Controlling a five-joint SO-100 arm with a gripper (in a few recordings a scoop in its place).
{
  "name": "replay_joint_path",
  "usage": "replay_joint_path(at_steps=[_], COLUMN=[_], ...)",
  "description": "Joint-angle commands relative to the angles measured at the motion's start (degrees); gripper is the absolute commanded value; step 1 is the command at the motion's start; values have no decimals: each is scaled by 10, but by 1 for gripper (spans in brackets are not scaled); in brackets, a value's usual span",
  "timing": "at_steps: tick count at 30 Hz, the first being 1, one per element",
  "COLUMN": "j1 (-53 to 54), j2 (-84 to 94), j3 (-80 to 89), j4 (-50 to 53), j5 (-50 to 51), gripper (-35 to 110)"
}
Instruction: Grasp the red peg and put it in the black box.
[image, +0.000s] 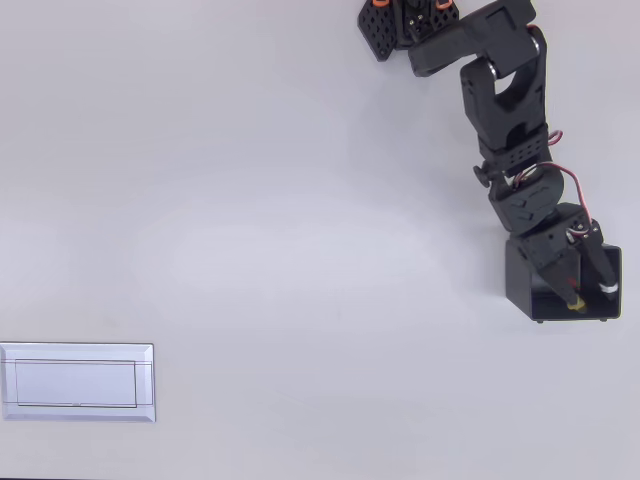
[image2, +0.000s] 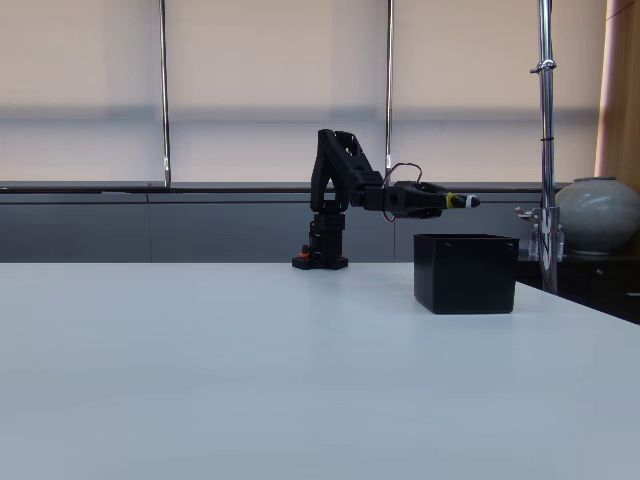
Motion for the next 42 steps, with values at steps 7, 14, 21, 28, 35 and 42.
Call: replay_joint_path(at_steps=[7, 14, 21, 28, 35, 42], j1=[-5, 4, 32, 82, 143, 262], j2=[-1, -33, -210, -442, -668, -853], j3=[14, -10, -62, -152, -330, -375], j4=[-18, -5, 120, 265, 370, 766], j5=[7, -13, -62, -100, -69, -53], gripper=[19, 18, 4, 0, 0, 0])
